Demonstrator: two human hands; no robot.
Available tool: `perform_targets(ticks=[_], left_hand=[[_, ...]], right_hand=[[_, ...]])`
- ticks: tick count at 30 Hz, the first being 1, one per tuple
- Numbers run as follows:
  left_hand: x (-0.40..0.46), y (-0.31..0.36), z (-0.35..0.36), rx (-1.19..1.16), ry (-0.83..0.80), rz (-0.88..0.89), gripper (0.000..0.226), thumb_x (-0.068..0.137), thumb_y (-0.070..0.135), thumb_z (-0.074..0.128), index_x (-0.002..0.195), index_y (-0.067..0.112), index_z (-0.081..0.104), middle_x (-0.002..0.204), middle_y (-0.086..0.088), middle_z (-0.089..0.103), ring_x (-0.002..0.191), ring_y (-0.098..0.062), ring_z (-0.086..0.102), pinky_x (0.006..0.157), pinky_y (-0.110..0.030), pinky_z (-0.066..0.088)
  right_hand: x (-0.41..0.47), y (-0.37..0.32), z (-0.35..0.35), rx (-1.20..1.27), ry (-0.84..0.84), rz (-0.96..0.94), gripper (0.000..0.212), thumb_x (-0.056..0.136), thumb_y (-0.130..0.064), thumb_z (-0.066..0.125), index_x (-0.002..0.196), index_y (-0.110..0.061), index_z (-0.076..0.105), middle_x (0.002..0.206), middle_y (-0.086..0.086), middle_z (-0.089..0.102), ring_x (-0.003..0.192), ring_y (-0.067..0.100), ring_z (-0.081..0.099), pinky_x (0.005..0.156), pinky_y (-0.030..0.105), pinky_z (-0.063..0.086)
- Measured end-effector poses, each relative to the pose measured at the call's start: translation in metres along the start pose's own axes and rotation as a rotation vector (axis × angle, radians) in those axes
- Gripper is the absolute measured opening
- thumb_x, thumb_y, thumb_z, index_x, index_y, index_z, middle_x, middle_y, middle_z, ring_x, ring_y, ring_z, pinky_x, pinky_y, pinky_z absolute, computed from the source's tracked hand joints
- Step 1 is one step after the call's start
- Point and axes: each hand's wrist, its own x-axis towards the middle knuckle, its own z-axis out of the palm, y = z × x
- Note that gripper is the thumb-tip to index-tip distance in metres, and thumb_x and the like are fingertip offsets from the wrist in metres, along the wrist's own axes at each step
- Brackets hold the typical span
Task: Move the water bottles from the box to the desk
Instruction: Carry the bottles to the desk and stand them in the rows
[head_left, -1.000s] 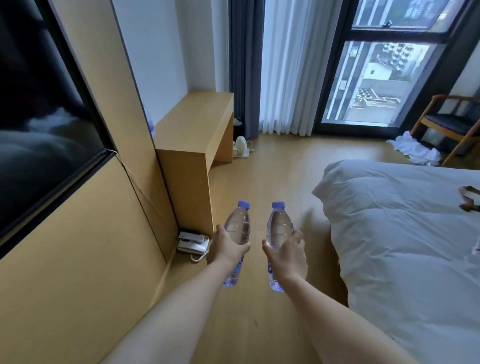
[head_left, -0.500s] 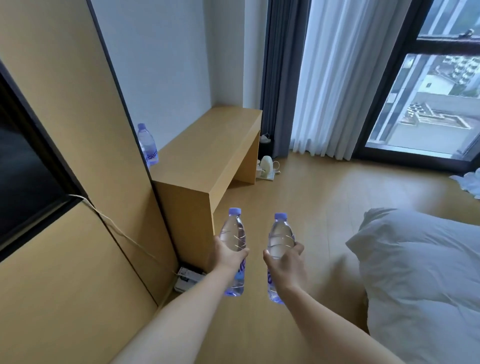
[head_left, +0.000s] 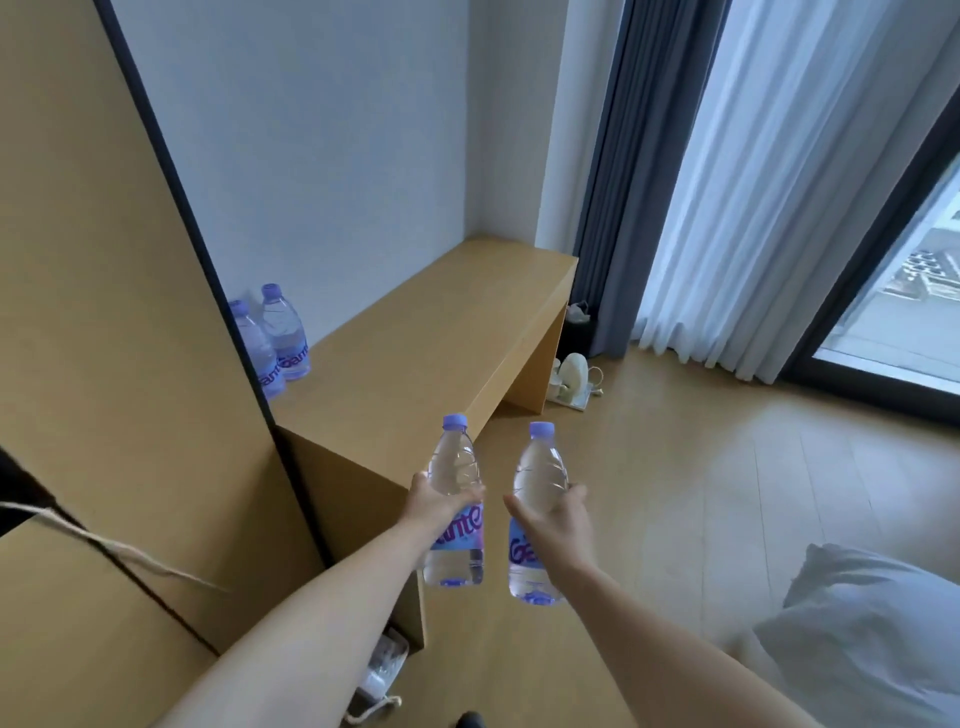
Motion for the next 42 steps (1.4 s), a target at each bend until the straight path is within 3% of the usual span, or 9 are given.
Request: perform_targets(ticks=[7,12,14,17,21,25,31,37,42], left_hand=[[0.105,0.065,-0.017,-0.058,-0.060,-0.011,0.063,0.067,0.041,0.083,0.115,0.014,0.051,0.093,-0.011,0.072,0.075,-0.022,0.071,0.061,-0.030,0.054],[0.149,0.091,-0.040,-0.137,-0.011,-0.027,0.060,0.061,0.060,0.073,0.098,0.016,0.055,0.069,-0.003,0.073,0.058,-0.017,0.071,0.047,-0.023,0.052],[0.170,0.097,-0.050,-0.152,0.031,-0.063,0.055,0.067,0.062,0.070,0.098,0.020,0.054,0.077,-0.006,0.074,0.063,-0.019,0.072,0.050,-0.026,0.054],[0.202,0.101,-0.063,-0.201,0.093,-0.091,0.052,0.069,0.050,0.078,0.105,0.022,0.053,0.093,-0.009,0.072,0.077,-0.023,0.072,0.061,-0.032,0.056],[0.244,0.115,-0.073,-0.196,0.202,-0.082,0.053,0.068,0.039,0.082,0.108,0.027,0.050,0.103,-0.003,0.068,0.085,-0.018,0.069,0.065,-0.028,0.053],[0.281,0.131,-0.072,-0.195,0.412,-0.081,0.046,0.071,0.029,0.083,0.102,0.024,0.050,0.097,0.004,0.065,0.085,-0.011,0.063,0.066,-0.026,0.047],[0.313,0.149,-0.065,-0.187,0.575,-0.040,0.052,0.070,0.019,0.083,0.109,0.015,0.049,0.101,-0.002,0.065,0.087,-0.010,0.064,0.067,-0.024,0.049],[0.323,0.162,-0.056,-0.165,0.751,-0.034,0.047,0.070,0.013,0.080,0.103,0.019,0.048,0.104,-0.002,0.063,0.088,-0.010,0.062,0.069,-0.023,0.047],[0.327,0.170,-0.054,-0.157,0.892,-0.058,0.051,0.071,0.010,0.076,0.117,0.015,0.054,0.118,-0.011,0.057,0.108,-0.026,0.059,0.094,-0.039,0.050]], right_hand=[[0.123,-0.064,0.025,0.053,-0.199,0.034,0.065,0.073,-0.061,0.071,0.110,-0.017,0.040,0.092,-0.002,0.058,0.077,0.012,0.064,0.055,0.026,0.047],[0.194,-0.104,0.054,0.111,-0.477,0.064,0.068,0.076,-0.058,0.072,0.120,-0.013,0.047,0.105,0.013,0.067,0.087,0.026,0.071,0.076,0.042,0.060],[0.222,-0.120,0.064,0.165,-0.613,0.116,0.067,0.076,-0.052,0.075,0.124,-0.016,0.045,0.107,0.013,0.067,0.086,0.026,0.072,0.075,0.042,0.060],[0.265,-0.141,0.080,0.095,-0.792,0.133,0.065,0.076,-0.049,0.076,0.126,-0.024,0.042,0.110,0.003,0.066,0.090,0.017,0.069,0.066,0.033,0.057],[0.329,-0.171,0.111,-0.108,-0.936,0.017,0.061,0.077,-0.044,0.077,0.126,-0.027,0.043,0.117,-0.007,0.060,0.104,0.012,0.058,0.085,0.034,0.048],[0.382,-0.198,0.138,-0.183,-1.062,-0.085,0.065,0.076,-0.027,0.080,0.126,-0.020,0.040,0.117,-0.002,0.058,0.095,0.010,0.061,0.073,0.026,0.051],[0.438,-0.228,0.169,-0.285,-1.155,-0.255,0.061,0.077,-0.018,0.077,0.125,-0.023,0.040,0.123,0.001,0.047,0.110,0.019,0.054,0.099,0.041,0.049],[0.452,-0.240,0.189,-0.323,-1.197,-0.419,0.066,0.073,-0.013,0.077,0.129,-0.026,0.046,0.124,0.005,0.056,0.113,0.022,0.057,0.098,0.043,0.050],[0.448,-0.253,0.208,-0.345,-1.207,-0.493,0.065,0.074,-0.013,0.077,0.131,-0.020,0.046,0.120,0.004,0.057,0.108,0.021,0.059,0.095,0.041,0.051]])
